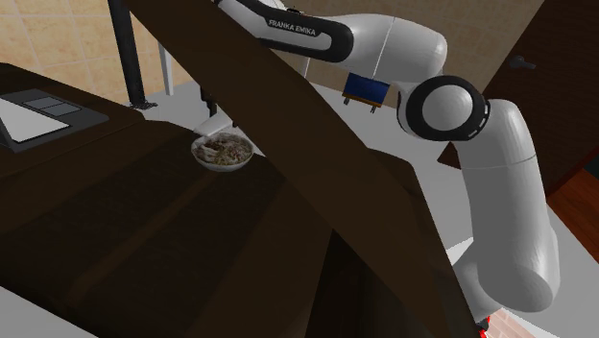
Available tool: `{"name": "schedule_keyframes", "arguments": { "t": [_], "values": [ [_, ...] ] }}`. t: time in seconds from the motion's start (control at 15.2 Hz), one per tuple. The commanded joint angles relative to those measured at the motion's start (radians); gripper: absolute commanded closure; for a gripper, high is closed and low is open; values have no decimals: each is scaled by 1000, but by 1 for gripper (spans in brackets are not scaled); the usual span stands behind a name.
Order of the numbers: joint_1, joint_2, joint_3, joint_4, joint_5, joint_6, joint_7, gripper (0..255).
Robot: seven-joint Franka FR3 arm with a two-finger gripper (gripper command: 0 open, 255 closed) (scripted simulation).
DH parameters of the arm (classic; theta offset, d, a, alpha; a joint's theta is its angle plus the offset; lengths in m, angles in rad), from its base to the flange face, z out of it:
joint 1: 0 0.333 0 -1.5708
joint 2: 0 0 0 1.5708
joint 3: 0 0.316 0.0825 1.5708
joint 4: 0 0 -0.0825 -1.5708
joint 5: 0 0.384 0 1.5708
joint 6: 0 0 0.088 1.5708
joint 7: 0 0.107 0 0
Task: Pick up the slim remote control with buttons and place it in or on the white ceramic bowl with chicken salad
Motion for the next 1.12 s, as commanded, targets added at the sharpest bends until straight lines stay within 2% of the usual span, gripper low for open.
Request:
{"name": "schedule_keyframes", "arguments": {
  "t": [0.0, 0.66, 1.06],
  "values": [
    [-3, 6, -1, -17, -2, 22, 3, 255],
    [-39, -5, -1, -179, -5, 164, 21, 255],
    [-41, -5, -1, -188, -5, 173, 22, 255]
  ]
}}
